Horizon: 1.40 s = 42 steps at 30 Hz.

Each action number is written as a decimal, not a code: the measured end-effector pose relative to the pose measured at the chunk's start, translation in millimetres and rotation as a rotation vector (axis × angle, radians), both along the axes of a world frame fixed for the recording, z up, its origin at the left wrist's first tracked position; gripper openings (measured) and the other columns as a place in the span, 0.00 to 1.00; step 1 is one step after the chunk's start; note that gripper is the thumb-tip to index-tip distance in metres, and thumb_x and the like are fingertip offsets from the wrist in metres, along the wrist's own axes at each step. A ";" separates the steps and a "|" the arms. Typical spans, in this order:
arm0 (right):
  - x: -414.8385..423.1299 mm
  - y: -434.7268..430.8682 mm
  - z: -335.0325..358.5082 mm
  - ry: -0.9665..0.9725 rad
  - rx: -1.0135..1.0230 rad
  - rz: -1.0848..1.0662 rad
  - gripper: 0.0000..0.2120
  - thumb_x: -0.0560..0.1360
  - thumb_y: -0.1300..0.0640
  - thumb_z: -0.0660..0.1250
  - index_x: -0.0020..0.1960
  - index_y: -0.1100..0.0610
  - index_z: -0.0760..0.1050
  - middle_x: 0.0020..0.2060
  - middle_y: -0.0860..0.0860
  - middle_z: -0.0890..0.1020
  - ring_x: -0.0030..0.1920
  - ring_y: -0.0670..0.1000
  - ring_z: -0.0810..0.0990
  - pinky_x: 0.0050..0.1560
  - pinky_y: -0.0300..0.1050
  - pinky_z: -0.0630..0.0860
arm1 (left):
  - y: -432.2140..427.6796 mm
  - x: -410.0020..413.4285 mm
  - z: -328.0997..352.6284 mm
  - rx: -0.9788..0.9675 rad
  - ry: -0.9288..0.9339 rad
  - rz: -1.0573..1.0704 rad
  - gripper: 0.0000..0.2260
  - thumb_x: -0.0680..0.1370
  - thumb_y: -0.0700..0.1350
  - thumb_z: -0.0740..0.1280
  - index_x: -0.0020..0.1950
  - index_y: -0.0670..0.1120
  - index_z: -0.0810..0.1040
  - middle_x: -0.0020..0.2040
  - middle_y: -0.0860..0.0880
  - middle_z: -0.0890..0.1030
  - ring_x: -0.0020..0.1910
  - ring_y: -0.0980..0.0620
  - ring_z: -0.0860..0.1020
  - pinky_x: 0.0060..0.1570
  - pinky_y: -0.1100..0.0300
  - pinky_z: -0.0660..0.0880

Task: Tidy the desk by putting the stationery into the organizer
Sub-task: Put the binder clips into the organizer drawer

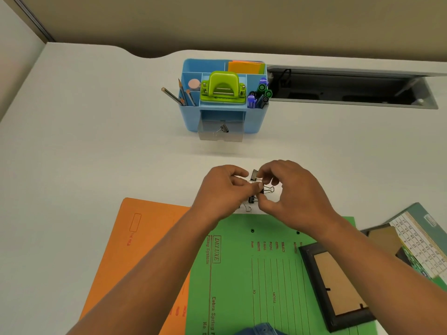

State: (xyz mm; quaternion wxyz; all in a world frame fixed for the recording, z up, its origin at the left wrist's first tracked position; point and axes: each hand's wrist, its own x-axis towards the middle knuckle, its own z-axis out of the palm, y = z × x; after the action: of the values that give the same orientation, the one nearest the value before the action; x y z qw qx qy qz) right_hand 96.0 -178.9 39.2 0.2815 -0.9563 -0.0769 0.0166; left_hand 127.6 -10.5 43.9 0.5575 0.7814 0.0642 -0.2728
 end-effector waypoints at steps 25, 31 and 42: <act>0.6 -12.8 -24.7 0.095 0.037 -0.133 0.10 0.72 0.53 0.72 0.53 0.47 0.77 0.47 0.42 0.78 0.43 0.44 0.77 0.45 0.45 0.75 | 34.2 62.0 -14.0 0.100 -0.377 0.624 0.07 0.73 0.44 0.73 0.51 0.50 0.81 0.44 0.54 0.84 0.39 0.55 0.83 0.42 0.55 0.80; 7.2 -10.9 -36.3 0.213 -0.054 -0.081 0.15 0.72 0.52 0.71 0.58 0.45 0.77 0.50 0.43 0.77 0.47 0.44 0.75 0.47 0.42 0.73 | 30.3 18.9 -31.0 0.191 -0.427 0.423 0.08 0.74 0.44 0.73 0.52 0.51 0.79 0.46 0.57 0.81 0.29 0.63 0.73 0.38 0.68 0.73; 11.9 -3.8 -40.7 0.321 -0.231 -0.076 0.19 0.71 0.55 0.70 0.60 0.45 0.75 0.55 0.46 0.75 0.55 0.50 0.76 0.51 0.47 0.76 | 20.1 -20.9 -52.1 0.231 -0.274 0.104 0.10 0.74 0.44 0.72 0.54 0.52 0.79 0.47 0.58 0.81 0.28 0.63 0.74 0.33 0.73 0.69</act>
State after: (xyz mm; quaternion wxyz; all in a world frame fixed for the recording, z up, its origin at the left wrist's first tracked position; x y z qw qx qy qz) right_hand 107.8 -182.7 -1.5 0.1792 -0.9696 0.0075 0.1667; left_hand 106.8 9.6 -8.1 0.4809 0.8657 0.0592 -0.1254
